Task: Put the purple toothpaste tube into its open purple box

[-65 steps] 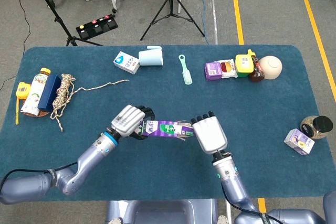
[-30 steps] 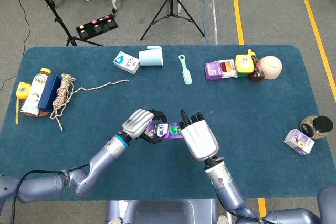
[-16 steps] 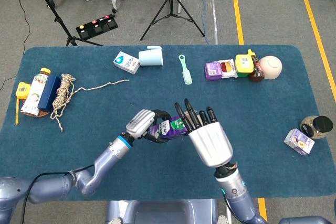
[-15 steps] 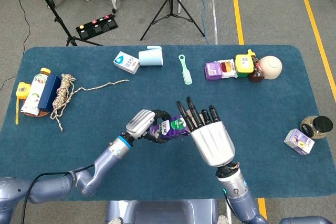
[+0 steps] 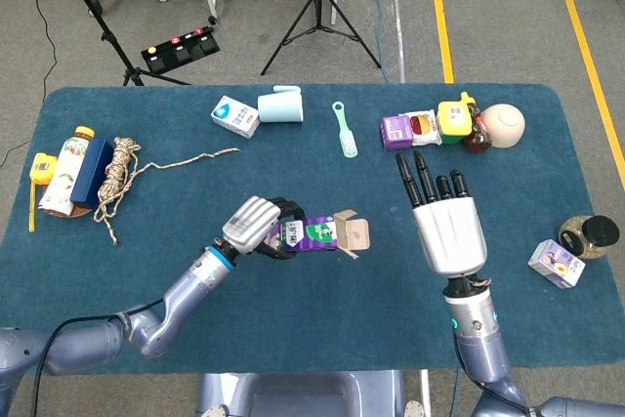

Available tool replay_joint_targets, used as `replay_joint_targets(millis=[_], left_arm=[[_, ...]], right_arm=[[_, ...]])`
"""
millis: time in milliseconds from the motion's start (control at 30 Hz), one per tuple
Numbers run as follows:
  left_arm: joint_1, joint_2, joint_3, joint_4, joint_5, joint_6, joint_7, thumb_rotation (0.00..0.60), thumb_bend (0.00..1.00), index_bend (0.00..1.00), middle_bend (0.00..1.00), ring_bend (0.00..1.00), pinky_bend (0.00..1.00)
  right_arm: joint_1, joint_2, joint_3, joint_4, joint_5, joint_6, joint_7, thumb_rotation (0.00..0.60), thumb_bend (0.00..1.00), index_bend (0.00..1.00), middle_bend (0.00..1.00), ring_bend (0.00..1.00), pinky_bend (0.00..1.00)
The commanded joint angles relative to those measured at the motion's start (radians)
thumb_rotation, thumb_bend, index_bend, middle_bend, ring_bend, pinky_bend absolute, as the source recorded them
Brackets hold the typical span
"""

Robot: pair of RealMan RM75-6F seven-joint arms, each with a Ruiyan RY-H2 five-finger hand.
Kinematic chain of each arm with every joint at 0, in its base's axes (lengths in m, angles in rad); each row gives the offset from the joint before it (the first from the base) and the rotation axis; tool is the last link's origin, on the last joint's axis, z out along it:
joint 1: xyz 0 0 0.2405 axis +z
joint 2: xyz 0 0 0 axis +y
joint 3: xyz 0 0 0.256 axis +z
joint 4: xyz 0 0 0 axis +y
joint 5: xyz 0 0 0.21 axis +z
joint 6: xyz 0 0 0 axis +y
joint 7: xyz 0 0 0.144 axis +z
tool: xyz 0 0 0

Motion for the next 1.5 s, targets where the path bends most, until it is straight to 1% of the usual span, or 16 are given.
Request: replay_joint_targets(millis=[33,367,400,467,500,567,633,700,800,1067,1133,1167,1233,1333,1400,1500], left_arm=[[0.002,0.021,0.013,0.02,-0.062,-0.047,0.141,0.6,0.21,0.51,0.43,0.37,0.6],[-0.009,-0.063,0.009,0.152,-0.17,-0.125,0.244,0.6,0.21,0.51,0.43,0.37,0.47],[-0.012,-0.08,0.008,0.176,-0.183,-0.136,0.257,0.6,0.21,0.51,0.43,0.36,0.46],[-0.017,-0.099,0.005,0.197,-0.207,-0.159,0.276,0.6,0.21,0.49,0.37,0.25,0.38],[-0.019,-0.101,0.004,0.199,-0.214,-0.166,0.281,0.6,0.21,0.47,0.33,0.2,0.35],[-0.022,-0.105,0.003,0.197,-0.227,-0.179,0.295,0.6,0.2,0.32,0.13,0.06,0.26],[-0.017,-0.1,-0.001,0.177,-0.218,-0.159,0.292,0.6,0.19,0.18,0.03,0.0,0.21],[-0.01,-0.088,-0.003,0.151,-0.201,-0.136,0.278,0.6,0.18,0.08,0.0,0.0,0.19],[0.003,-0.048,-0.007,0.092,-0.176,-0.101,0.256,0.6,0.17,0.01,0.0,0.0,0.18],[0.067,0.16,-0.015,-0.191,-0.179,-0.015,0.322,0.6,0.16,0.0,0.0,0.0,0.16],[0.089,0.211,-0.01,-0.252,-0.19,0.007,0.352,0.6,0.14,0.0,0.0,0.0,0.16],[0.105,0.245,-0.003,-0.289,-0.196,0.022,0.37,0.6,0.13,0.0,0.0,0.0,0.16],[0.149,0.326,0.018,-0.371,-0.2,0.067,0.407,0.6,0.1,0.0,0.0,0.0,0.15],[0.231,0.42,0.062,-0.451,-0.171,0.157,0.411,0.6,0.08,0.0,0.0,0.0,0.13],[0.325,0.487,0.11,-0.488,-0.121,0.262,0.348,0.6,0.07,0.0,0.0,0.0,0.12],[0.425,0.517,0.163,-0.464,-0.04,0.383,0.255,0.6,0.07,0.0,0.0,0.0,0.12]], right_arm=[[-0.013,0.014,0.011,0.089,0.066,-0.047,0.112,0.6,0.28,0.03,0.19,0.49,0.33],[-0.031,0.014,0.004,0.249,0.137,-0.108,0.285,0.6,0.28,0.04,0.21,0.51,0.33],[-0.032,0.012,0.005,0.262,0.142,-0.113,0.299,0.6,0.28,0.04,0.21,0.51,0.33],[-0.033,0.01,0.002,0.276,0.142,-0.119,0.318,0.6,0.28,0.04,0.21,0.51,0.33],[-0.033,0.009,0.002,0.279,0.142,-0.12,0.322,0.6,0.28,0.04,0.21,0.51,0.33],[-0.034,0.009,-0.001,0.286,0.141,-0.122,0.332,0.6,0.28,0.04,0.21,0.51,0.33],[-0.039,0.013,-0.003,0.283,0.138,-0.119,0.345,0.6,0.28,0.04,0.21,0.51,0.33],[-0.044,0.021,-0.004,0.27,0.133,-0.114,0.358,0.6,0.28,0.04,0.21,0.51,0.33],[-0.058,0.041,-0.01,0.243,0.113,-0.101,0.383,0.6,0.28,0.04,0.21,0.5,0.33],[-0.114,0.098,-0.057,0.2,0.018,-0.055,0.505,0.6,0.28,0.06,0.21,0.45,0.31],[-0.127,0.105,-0.07,0.204,-0.001,-0.049,0.539,0.6,0.27,0.07,0.2,0.37,0.29],[-0.134,0.108,-0.078,0.21,-0.015,-0.045,0.559,0.6,0.24,0.08,0.19,0.28,0.25],[-0.149,0.109,-0.097,0.241,-0.052,-0.028,0.589,0.6,0.13,0.1,0.14,0.11,0.16],[-0.167,0.111,-0.117,0.28,-0.092,-0.01,0.621,0.6,0.01,0.11,0.1,0.05,0.11],[-0.18,0.115,-0.124,0.308,-0.108,0.003,0.659,0.6,0.0,0.12,0.09,0.04,0.07],[-0.194,0.108,-0.119,0.351,-0.102,0.012,0.711,0.6,0.0,0.12,0.07,0.02,0.01]])
